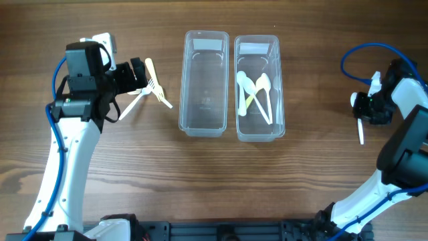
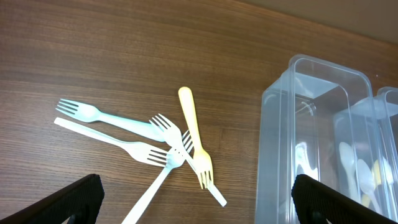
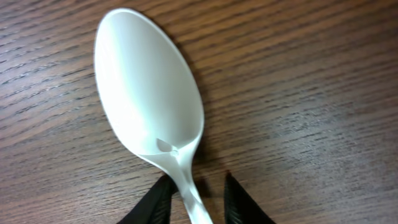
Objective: Pack container
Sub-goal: 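Reach the right gripper to the last white spoon and grasp it, then carry the last white spoon into the right container and release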
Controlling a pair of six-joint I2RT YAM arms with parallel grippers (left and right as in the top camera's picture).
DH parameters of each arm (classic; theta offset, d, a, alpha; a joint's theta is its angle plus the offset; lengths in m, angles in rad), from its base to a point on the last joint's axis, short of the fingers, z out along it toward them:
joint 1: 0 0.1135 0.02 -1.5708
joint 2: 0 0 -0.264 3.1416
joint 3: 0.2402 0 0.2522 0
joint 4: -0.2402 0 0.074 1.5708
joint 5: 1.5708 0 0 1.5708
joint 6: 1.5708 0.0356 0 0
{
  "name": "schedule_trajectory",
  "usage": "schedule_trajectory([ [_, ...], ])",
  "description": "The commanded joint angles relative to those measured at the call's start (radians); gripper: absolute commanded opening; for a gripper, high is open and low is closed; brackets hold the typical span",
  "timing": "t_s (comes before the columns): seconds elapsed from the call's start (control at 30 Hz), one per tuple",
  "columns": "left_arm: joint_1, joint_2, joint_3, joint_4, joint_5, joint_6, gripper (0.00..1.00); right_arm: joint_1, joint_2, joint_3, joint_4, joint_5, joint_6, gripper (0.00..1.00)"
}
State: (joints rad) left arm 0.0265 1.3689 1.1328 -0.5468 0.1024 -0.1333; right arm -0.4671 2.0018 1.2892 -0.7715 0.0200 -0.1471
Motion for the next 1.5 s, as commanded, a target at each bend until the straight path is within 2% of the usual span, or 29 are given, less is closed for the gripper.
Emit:
schedule_trajectory([
  [0.0, 0.005, 0.002, 0.016, 0.000, 0.012, -0.006, 1.00, 0.004, 0.054, -0.051, 0.009, 0.006, -0.037, 0.22],
  [0.2, 0.005, 0.002, 0.016, 0.000, 0.012, -0.006, 1.00, 0.004, 0.054, -0.051, 0.023, 0.006, -0.090, 0.20],
  [0.4, 0.005, 0.002, 0.016, -0.001, 0.012, -0.006, 1.00, 0.004, 0.054, -0.051, 0.035, -0.002, -0.114, 0.10],
  [0.5, 0.005, 0.002, 0.016, -0.001, 0.012, -0.006, 1.00, 0.004, 0.053, -0.050, 0.034, -0.024, -0.097, 0.05],
  [0.67, 0.005, 0.002, 0.016, 0.000, 0.012, -0.006, 1.00, 0.005, 0.012, 0.015, -0.012, -0.097, -0.023, 0.04],
  [0.8, 0.005, 0.002, 0.016, 0.002, 0.012, -0.006, 1.00, 0.029, -0.091, 0.082, -0.072, -0.193, 0.027, 0.04],
  [1.0, 0.005, 0.002, 0.016, 0.004, 0.012, -0.006, 1.00, 0.194, -0.352, 0.086, -0.069, -0.252, 0.045, 0.04],
  [1.13, 0.005, 0.002, 0.016, 0.003, 0.012, -0.006, 1.00, 0.393, -0.489, 0.086, -0.014, -0.265, 0.109, 0.05],
  [1.23, 0.005, 0.002, 0.016, 0.004, 0.012, -0.006, 1.00, 0.511, -0.468, 0.080, 0.032, -0.266, 0.158, 0.05],
  [1.47, 0.005, 0.002, 0.016, 0.003, 0.012, -0.006, 1.00, 0.709, -0.296, 0.077, 0.057, -0.269, 0.227, 0.04],
])
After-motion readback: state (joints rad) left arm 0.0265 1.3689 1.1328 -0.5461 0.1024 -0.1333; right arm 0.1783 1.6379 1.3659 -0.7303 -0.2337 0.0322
